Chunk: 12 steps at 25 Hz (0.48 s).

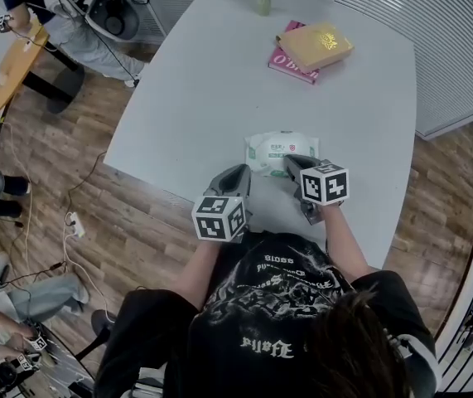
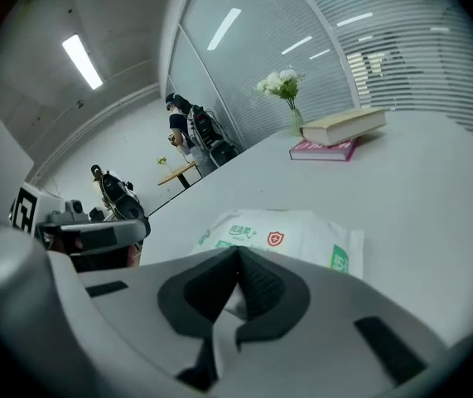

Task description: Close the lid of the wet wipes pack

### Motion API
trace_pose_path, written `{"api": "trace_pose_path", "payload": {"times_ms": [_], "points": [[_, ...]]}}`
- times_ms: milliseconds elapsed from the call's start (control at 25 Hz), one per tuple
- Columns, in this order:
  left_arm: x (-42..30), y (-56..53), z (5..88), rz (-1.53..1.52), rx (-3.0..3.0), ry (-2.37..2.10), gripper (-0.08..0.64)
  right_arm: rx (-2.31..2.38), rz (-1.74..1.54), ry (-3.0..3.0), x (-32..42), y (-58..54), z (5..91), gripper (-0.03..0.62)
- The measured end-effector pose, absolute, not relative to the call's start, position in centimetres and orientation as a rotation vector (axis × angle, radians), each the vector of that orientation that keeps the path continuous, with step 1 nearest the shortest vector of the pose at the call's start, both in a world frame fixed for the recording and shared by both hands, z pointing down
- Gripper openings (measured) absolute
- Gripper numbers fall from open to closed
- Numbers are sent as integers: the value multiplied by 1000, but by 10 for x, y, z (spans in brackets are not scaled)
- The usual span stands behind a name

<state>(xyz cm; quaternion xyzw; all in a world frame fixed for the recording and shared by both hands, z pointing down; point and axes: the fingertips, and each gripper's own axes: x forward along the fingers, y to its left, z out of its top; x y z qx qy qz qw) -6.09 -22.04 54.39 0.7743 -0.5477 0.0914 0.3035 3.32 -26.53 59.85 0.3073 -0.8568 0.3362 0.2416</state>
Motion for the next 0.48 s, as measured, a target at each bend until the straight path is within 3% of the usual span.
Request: {"api": "trace_pose_path", "payload": {"times_ms": [480], "points": [[-60, -225, 486, 293, 2338, -1498, 11, 1333, 382, -2420, 104, -263, 514, -2]]}}
